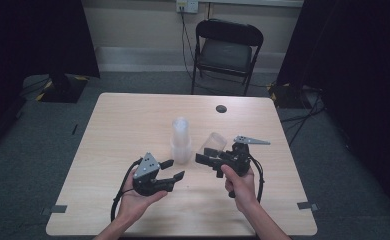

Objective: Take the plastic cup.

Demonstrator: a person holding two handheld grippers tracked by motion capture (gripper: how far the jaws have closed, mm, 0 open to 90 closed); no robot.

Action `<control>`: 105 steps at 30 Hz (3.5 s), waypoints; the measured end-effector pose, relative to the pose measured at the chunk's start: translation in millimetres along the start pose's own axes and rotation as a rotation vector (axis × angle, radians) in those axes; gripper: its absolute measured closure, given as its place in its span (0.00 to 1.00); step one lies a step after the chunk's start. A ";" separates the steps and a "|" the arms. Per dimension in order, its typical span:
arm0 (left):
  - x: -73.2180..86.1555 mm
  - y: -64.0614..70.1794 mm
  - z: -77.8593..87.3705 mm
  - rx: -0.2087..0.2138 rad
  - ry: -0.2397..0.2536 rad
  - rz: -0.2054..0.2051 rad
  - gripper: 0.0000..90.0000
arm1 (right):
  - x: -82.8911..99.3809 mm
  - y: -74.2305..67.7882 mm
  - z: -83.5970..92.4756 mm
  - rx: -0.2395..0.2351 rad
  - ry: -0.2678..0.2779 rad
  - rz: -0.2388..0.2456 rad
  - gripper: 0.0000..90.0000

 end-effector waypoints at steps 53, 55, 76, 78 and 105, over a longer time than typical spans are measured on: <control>8.6 26.2 1.4 -0.113 0.306 -0.156 0.80 | 30.7 -31.5 -37.9 -0.168 -0.116 -0.245 0.41; 9.0 25.6 2.0 -0.117 0.309 -0.147 0.84 | 31.3 -31.5 -38.5 -0.174 -0.119 -0.251 0.41; 10.4 12.9 4.6 -0.100 0.307 -0.078 0.95 | 29.0 -34.6 -39.5 -0.131 -0.102 -0.144 0.18; 10.2 12.4 5.0 -0.098 0.305 -0.079 0.95 | 29.2 -35.3 -39.8 -0.134 -0.101 -0.133 0.17; 6.6 -16.9 23.4 -0.061 0.178 0.067 0.96 | 27.5 -25.7 -30.7 -0.052 -0.094 0.011 0.21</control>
Point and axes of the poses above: each handheld gripper's, and its own axes: z roughly backward along the jaws, x roughly out of its underside, y roughly to its right, the point moved 2 cm from there along -z, roughly forward along the jaws, and after that the axes turned 1 degree about -z, right-handed, at the moved point
